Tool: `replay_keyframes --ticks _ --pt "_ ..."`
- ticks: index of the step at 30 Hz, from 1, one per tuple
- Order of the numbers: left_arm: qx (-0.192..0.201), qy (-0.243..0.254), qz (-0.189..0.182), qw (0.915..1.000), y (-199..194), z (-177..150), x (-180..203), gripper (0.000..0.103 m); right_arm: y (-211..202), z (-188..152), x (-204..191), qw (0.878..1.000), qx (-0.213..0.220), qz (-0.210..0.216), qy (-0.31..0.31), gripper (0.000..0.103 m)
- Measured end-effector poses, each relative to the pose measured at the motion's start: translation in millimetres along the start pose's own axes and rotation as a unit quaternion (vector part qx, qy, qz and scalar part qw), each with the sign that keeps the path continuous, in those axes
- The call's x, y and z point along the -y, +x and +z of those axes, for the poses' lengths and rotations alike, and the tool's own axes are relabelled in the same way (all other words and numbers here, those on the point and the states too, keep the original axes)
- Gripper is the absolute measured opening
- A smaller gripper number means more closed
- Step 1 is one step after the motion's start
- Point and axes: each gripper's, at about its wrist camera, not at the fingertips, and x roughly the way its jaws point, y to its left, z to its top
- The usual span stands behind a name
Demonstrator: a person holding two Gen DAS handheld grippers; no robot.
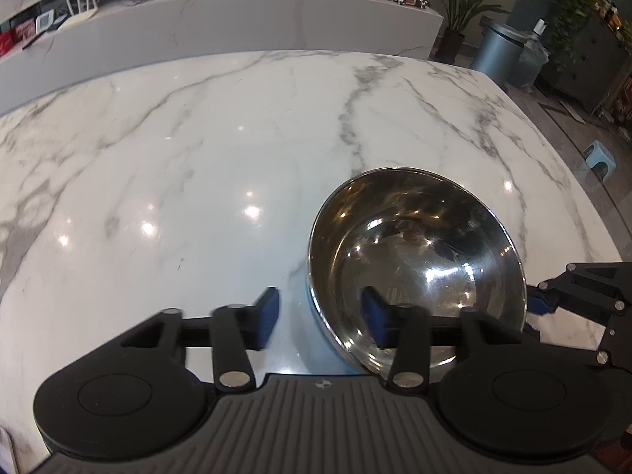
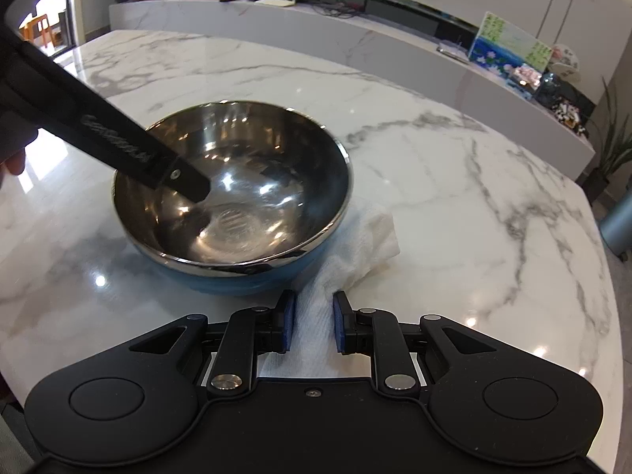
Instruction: Clean bowl
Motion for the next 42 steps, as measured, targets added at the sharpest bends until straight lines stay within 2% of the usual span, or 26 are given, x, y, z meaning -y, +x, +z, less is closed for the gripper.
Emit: replay_keyframes --ticks 6,8,10,16,26,30,35,42 --pt "-0.013 0.003 -0.009 0.9999 1 -2 3 0.043 -16 5 8 0.999 0.041 -0.015 0.014 0.018" --pt "-0.012 0.009 -0.006 0.9999 2 -1 5 0.031 -19 5 8 0.999 0.044 -0.014 0.015 0.018" --pt "-0.012 0.015 -0.004 0.9998 3 -1 7 0.026 -19 6 8 0.999 0.041 -0.013 0.015 0.018" --pt "0.0 0.036 0.017 0.9992 8 4 10 0.022 -13 6 6 0.999 0.031 -0.008 0.01 0.018" --pt "0.01 0.019 0.022 0.9995 14 13 10 0.022 0 1 -1 1.0 -0.003 0.012 0.007 0.018" --pt "0.006 0.016 0.03 0.9994 12 11 8 0.032 3 0 -2 1.0 -0.011 0.01 0.004 0.018" --pt "0.004 0.008 0.021 0.9997 8 6 4 0.041 -9 4 7 1.0 0.02 -0.009 0.017 0.018" --pt "0.002 0.01 0.004 0.9999 2 3 4 0.041 -22 5 10 0.999 0.05 -0.015 0.006 0.018"
